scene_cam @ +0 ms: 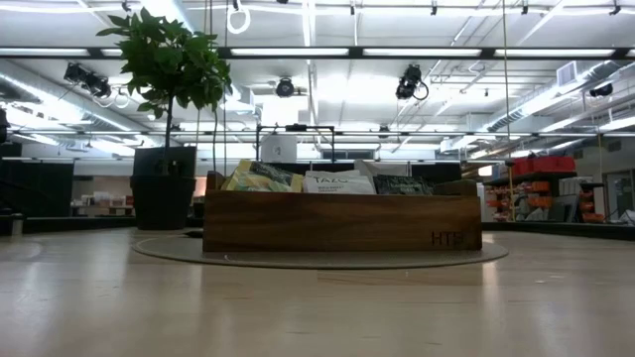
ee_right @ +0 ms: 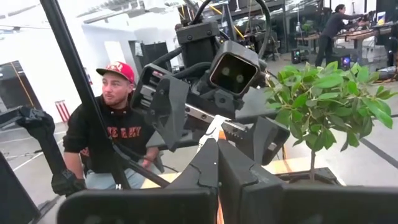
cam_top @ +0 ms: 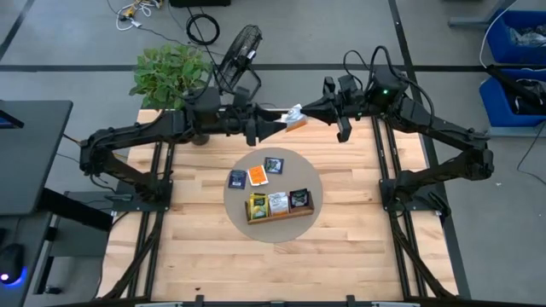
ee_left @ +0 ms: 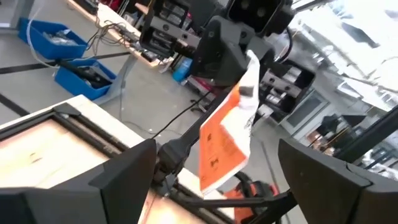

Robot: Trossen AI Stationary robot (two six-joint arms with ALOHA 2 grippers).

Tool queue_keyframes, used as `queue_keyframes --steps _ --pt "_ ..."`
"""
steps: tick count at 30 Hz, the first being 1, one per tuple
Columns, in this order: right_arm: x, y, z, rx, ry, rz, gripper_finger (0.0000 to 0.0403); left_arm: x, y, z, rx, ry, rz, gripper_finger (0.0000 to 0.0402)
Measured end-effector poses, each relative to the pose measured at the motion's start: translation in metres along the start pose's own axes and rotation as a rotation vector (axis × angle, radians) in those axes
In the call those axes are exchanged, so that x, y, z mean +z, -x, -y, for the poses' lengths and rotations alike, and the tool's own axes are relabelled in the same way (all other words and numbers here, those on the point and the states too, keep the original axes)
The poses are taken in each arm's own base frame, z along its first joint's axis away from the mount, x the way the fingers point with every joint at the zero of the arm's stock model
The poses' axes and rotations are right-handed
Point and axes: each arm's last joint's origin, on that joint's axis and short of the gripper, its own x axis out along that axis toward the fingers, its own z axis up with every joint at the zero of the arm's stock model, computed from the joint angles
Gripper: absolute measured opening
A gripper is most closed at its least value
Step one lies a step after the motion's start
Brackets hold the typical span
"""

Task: Pick & Place Tea
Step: Put the orange tea bag into the middle section of the wooden organizer

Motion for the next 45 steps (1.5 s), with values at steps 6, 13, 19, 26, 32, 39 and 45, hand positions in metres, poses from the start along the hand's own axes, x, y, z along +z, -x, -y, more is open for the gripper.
queue_keyframes --steps 6,13,19,26,32,39,45 --pt "-0.0019 -0.0045 -0.0038 0.008 -0.002 -0.003 0.0 0.0024 -0.0024 0.0024 -0.048 0.007 0.025 0.0344" --pt "-0.0012 -0.0073 -0.0028 -0.009 0.007 0.019 0.0 0.0005 -0.0047 0.0036 -0.104 0.005 -0.007 0.032" --pt "-0.0017 -0.0075 -0.0025 -0.014 0.004 0.015 0.0 0.0024 -0.0044 0.0046 -0.115 0.001 0.012 0.0272" --pt "-0.0021 -0.0075 -0.0024 -0.015 0.001 0.012 0.0 0.005 -0.004 0.0068 -0.134 -0.038 0.041 0.0194" --pt "-0.0022 -0.0076 -0.0022 -0.015 0.001 0.012 0.0 0.0051 -0.004 0.0066 -0.132 -0.039 0.043 0.0126" --pt "-0.0025 -0.0077 -0.0015 -0.038 0.002 0.013 0.0 0.0051 -0.004 0.0066 -0.131 -0.064 0.045 0.0055" --pt "-0.0029 -0.0077 -0.0011 -0.044 0.002 0.01 0.0 0.0054 -0.0041 0.0048 -0.085 -0.095 0.068 0.0007"
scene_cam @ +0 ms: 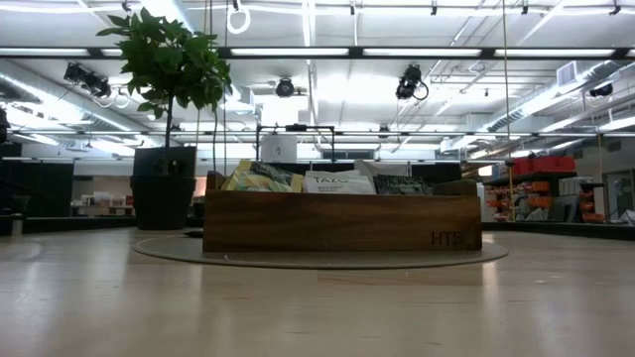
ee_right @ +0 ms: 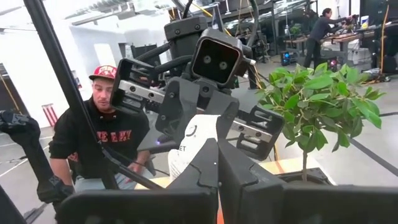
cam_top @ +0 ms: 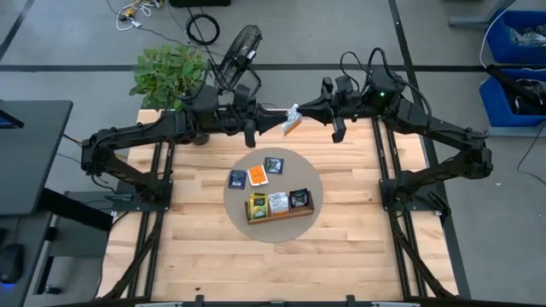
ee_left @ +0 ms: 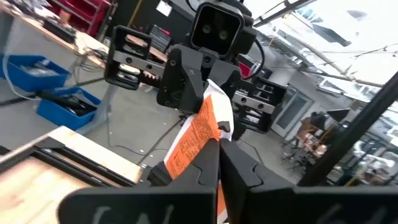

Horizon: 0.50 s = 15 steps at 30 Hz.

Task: Pick & Place Tea
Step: Put the orange tea bag into the middle section of the wooden organizer

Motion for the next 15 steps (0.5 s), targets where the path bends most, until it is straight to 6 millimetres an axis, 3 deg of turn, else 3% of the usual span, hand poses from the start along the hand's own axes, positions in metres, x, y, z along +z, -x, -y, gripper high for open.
queue_keyframes --steps 15 --pt "-0.011 0.002 0.007 -0.068 -0.03 -0.108 0.0 -0.002 0.004 -0.003 0.08 -0.036 -0.024 0.0002"
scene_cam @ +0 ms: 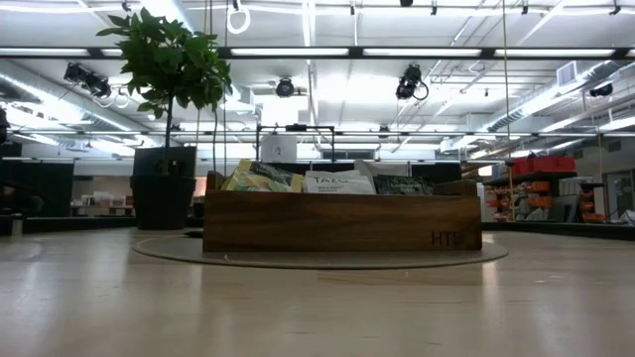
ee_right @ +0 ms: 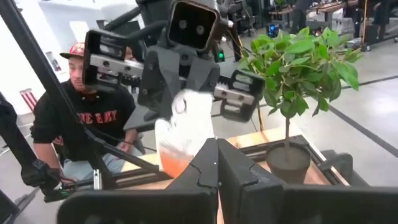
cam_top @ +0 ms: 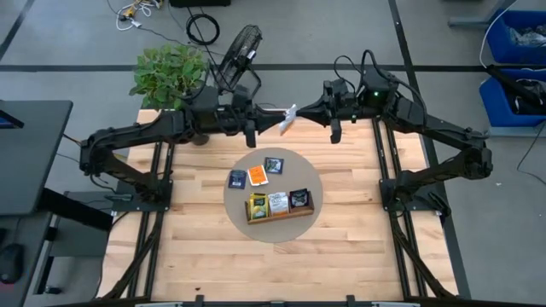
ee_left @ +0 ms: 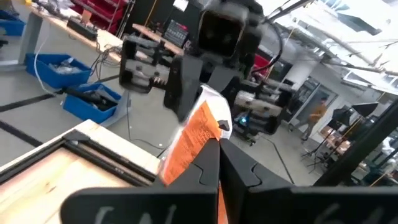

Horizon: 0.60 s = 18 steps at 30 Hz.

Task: Pick & Place Tea
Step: Put the orange tea bag into the middle section of the wooden organizer

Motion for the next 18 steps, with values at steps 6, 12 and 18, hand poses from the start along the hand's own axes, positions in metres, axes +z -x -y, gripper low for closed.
queue_keyframes --steps 6,12,18 --pt "0.004 0.012 -0.003 0.098 0.066 -0.014 0.0035 0.0 0.008 0.0 0.004 -0.001 -0.062 0.0001" --pt "0.025 0.023 -0.01 0.086 0.141 -0.1 0.0125 -0.012 0.016 -0.006 0.009 -0.076 -0.26 0.0001" --pt "0.028 0.007 -0.007 0.053 0.11 -0.229 0.0201 -0.031 0.009 -0.009 -0.048 -0.197 -0.402 0.0001"
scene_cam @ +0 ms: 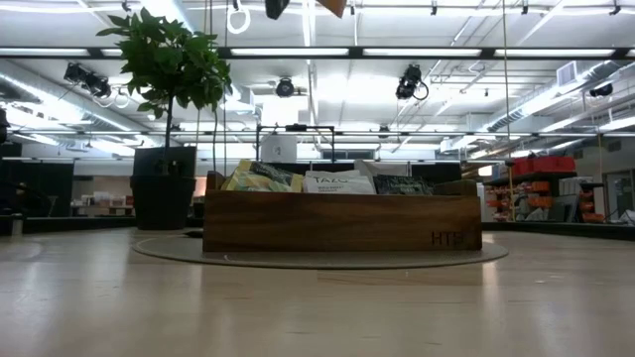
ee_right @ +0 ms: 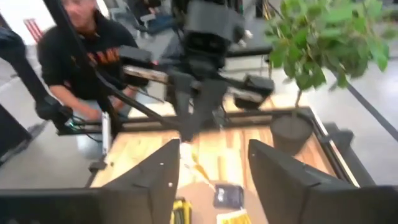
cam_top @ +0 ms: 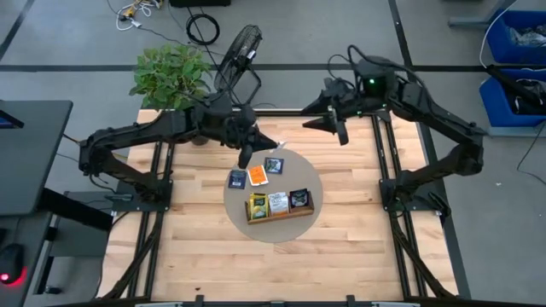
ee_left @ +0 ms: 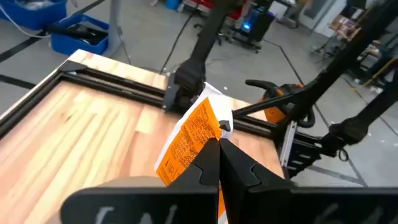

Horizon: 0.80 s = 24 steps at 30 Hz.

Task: Pick & Place Tea
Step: Put the orange tea bag into the middle section of the wooden organizer

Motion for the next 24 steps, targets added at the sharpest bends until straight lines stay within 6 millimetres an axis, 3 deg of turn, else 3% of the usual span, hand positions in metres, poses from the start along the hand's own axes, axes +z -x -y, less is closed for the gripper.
queue_keyframes --steps 8,13,24 --pt "-0.007 -0.013 -0.003 0.036 0.068 -0.073 0.0222 -0.011 -0.012 0.01 -0.017 -0.069 -0.04 0.0001" --pt "-0.011 -0.02 -0.007 0.059 0.068 -0.108 0.0218 -0.033 -0.021 0.003 0.023 -0.039 -0.094 0.0001" --pt "-0.033 -0.047 -0.012 0.102 0.057 -0.301 0.0217 -0.083 -0.046 0.001 -0.072 0.034 0.032 0.0001"
